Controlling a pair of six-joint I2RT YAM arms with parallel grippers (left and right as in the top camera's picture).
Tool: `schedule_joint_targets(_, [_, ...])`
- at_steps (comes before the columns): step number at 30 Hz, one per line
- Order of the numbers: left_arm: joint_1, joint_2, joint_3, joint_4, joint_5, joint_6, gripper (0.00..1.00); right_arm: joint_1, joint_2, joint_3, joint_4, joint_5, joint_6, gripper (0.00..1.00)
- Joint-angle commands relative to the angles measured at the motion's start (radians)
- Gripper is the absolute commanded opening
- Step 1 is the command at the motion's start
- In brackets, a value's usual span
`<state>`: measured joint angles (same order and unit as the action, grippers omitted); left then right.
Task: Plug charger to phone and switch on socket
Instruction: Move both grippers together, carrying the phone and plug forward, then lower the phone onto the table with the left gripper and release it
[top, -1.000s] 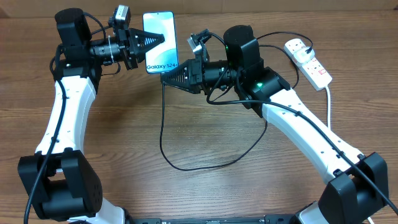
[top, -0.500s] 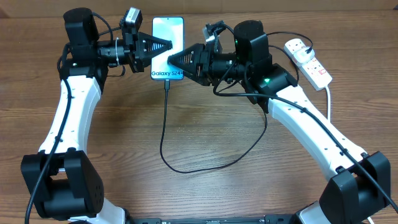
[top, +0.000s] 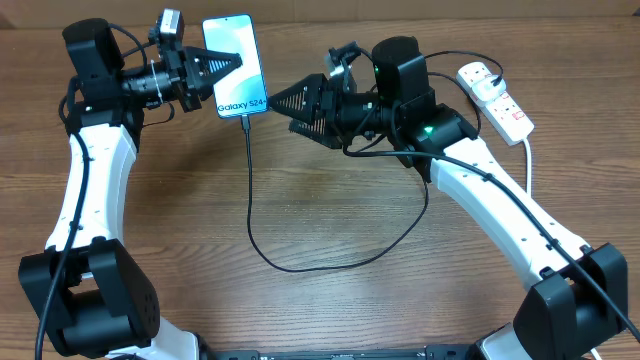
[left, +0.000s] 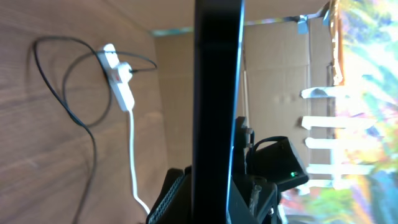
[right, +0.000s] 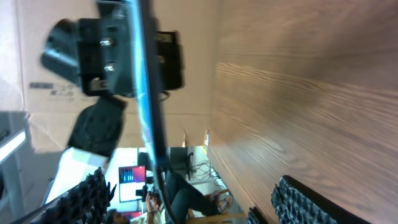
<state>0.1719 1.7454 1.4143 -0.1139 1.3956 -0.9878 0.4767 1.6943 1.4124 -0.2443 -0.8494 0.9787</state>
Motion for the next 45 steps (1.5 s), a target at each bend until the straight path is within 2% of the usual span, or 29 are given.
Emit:
schedule_joint_targets(1, [-0.005,-0.016,0.015,-0.045,-0.021,0.244,0.04,-0.031,0.008,0.007,-0.114,0.150,-0.026,0.90])
schedule_joint_targets(4, [-0.012,-0.016,0.015,-0.174,-0.081,0.371,0.04,-0.055,0.008,0.007,-0.208,0.224,-0.108,0.91])
schedule_joint_targets(6, [-0.029,-0.015,0.014,-0.321,-0.202,0.468,0.04,-0.079,0.008,0.007,-0.290,0.262,-0.163,0.92])
schedule_joint_targets(9, [-0.072,0.000,0.014,-0.433,-0.308,0.553,0.04,-0.107,0.008,0.007,-0.366,0.273,-0.230,0.95])
schedule_joint_targets(14, [-0.150,0.083,0.014,-0.424,-0.312,0.566,0.04,-0.127,0.008,0.007,-0.442,0.284,-0.312,1.00])
schedule_joint_targets(22, [-0.200,0.263,0.014,-0.419,-0.353,0.645,0.04,-0.126,0.008,0.007,-0.607,0.494,-0.327,1.00])
schedule_joint_targets(27, [-0.206,0.358,0.014,-0.382,-0.379,0.642,0.04,-0.126,0.008,0.007,-0.614,0.502,-0.330,1.00])
schedule_joint_targets(32, [-0.210,0.415,0.014,-0.330,-0.324,0.623,0.04,-0.124,0.008,0.007,-0.613,0.508,-0.330,1.00])
schedule_joint_targets(38, [-0.227,0.460,0.014,-0.349,-0.322,0.618,0.04,-0.124,0.008,0.007,-0.613,0.517,-0.330,1.00])
schedule_joint_targets(45, [-0.248,0.460,0.014,-0.345,-0.413,0.626,0.07,-0.124,0.008,0.007,-0.623,0.517,-0.334,1.00])
